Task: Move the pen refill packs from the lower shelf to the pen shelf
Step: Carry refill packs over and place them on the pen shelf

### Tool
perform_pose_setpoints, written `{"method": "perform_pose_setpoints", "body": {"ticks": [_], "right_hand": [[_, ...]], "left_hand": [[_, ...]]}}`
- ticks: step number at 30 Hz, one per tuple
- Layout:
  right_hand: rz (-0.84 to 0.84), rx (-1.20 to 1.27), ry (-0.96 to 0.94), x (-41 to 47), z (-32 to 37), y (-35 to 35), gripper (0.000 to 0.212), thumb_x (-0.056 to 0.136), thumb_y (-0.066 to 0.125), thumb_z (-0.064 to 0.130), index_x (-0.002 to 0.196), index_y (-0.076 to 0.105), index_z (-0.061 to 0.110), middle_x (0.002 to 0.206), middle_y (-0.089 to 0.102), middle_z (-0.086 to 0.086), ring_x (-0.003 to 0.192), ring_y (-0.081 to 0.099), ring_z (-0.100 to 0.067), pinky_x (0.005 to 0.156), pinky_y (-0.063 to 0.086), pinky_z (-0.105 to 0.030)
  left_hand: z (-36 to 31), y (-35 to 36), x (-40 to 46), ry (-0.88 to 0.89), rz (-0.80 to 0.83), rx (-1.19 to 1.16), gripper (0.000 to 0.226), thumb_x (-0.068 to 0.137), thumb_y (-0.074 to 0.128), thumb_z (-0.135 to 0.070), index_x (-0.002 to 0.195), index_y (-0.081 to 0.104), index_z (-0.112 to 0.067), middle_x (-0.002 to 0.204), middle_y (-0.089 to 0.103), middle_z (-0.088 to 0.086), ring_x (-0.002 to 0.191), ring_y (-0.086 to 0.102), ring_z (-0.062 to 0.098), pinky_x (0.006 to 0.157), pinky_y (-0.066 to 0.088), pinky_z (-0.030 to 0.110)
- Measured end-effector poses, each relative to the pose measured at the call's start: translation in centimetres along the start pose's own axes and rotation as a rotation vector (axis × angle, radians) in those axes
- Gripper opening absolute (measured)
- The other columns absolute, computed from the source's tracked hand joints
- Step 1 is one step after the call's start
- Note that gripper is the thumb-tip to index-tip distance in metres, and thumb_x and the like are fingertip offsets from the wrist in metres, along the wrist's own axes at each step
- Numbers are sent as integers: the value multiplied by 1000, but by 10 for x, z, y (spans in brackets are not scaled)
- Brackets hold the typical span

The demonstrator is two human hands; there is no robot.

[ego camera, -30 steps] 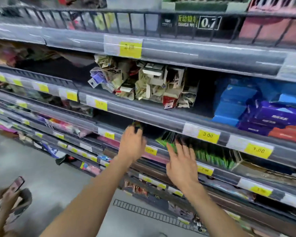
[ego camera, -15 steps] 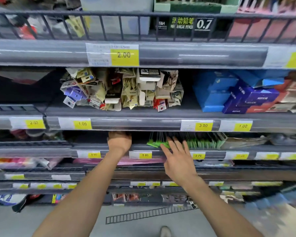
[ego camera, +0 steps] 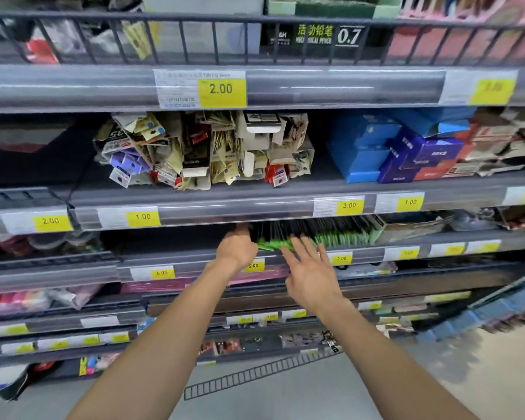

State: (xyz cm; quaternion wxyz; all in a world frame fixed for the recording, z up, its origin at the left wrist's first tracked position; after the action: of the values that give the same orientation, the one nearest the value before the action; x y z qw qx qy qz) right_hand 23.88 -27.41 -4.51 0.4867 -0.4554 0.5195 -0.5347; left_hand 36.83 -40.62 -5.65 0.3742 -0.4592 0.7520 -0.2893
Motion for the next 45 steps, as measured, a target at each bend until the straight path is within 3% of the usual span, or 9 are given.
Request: {"method": "perform_pose_setpoints", "body": {"ticks": [4, 9, 14, 23, 27, 33, 37, 42, 45], "right_hand": [[4, 58, -42, 0, -5, 0, 73, 98, 53, 27, 162, 19, 19, 171, 10, -5, 158, 2, -26, 127, 4, -48], [-14, 305, -95, -6, -17, 0, 78, 99, 48, 19, 163, 4, 12, 172, -2, -4, 157, -6, -17, 126, 4, -28], [3, 488, -68, -11, -33, -1, 93, 97, 51, 12, 161, -16, 23, 172, -5, 2, 157, 2, -13, 125, 23, -32], [23, 711, 6, -11, -48, -3, 105, 94, 53, 12, 150, -27, 52, 171, 9, 9, 152, 23, -15, 114, 31, -27], [21, 694, 12, -10, -51, -2, 95, 97, 51, 16, 155, -18, 47, 170, 13, 9, 153, 23, -13, 118, 26, -26], [-93, 666, 5, -13, -46, -8, 71, 103, 44, 22, 162, 6, 32, 168, 20, 8, 152, 19, -9, 117, 14, -20], [-312, 817, 153, -22, -35, -15, 47, 105, 43, 30, 151, 43, 19, 132, 57, 5, 122, 53, -9, 108, 44, -32], [59, 1583, 541, -17, -8, 9, 36, 107, 43, 42, 127, 62, 19, 107, 73, -2, 95, 72, -19, 79, 63, -41], [180, 1820, 568, -17, 11, 6, 21, 107, 48, 38, 113, 63, 24, 109, 75, -4, 98, 74, -21, 87, 60, -43]], "left_hand": [[-21, 7, -3, -86, 26, -163, 19, 93, 46, 1, 88, 65, 1, 106, 70, 26, 86, 64, 36, 73, 44, 32], [-42, 20, -2, -124, -39, -481, 21, 97, 70, -17, 112, 77, -5, 125, 75, 13, 117, 70, 28, 99, 57, 38], [-44, 28, -3, -188, -98, -429, 39, 83, 85, -44, 102, 72, -13, 104, 72, 4, 110, 72, 25, 86, 54, 27], [-52, 38, -1, -171, -91, -601, 47, 79, 92, -26, 114, 75, 1, 117, 78, 14, 105, 74, 21, 95, 59, 30], [-44, 37, -1, -246, -99, -834, 43, 84, 88, -16, 121, 74, 1, 123, 76, 15, 107, 71, 22, 97, 55, 32], [-21, 22, -21, -280, -91, -1038, 43, 85, 83, -3, 122, 66, 9, 120, 73, 30, 88, 66, 26, 66, 52, 31], [-9, 18, -49, -248, -34, -1141, 45, 88, 80, -2, 126, 58, 4, 119, 71, 31, 86, 66, 23, 61, 49, 31], [4, 24, -84, -168, 46, -1213, 37, 90, 77, -1, 124, 61, -6, 104, 82, 15, 85, 77, 19, 72, 55, 33], [4, 30, -101, -111, 131, -1221, 44, 91, 75, -1, 132, 60, -3, 114, 80, 16, 97, 77, 23, 82, 56, 37]]}}
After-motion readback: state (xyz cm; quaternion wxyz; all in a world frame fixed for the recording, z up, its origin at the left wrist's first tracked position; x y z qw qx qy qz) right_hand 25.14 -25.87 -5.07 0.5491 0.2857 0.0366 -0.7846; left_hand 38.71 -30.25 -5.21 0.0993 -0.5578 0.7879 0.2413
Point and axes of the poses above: each hand's wrist, its own x-axis towards the middle knuckle, its own y-axis out of the palm, z = x × y, the point moved 7 cm from there along x, towards the middle knuckle
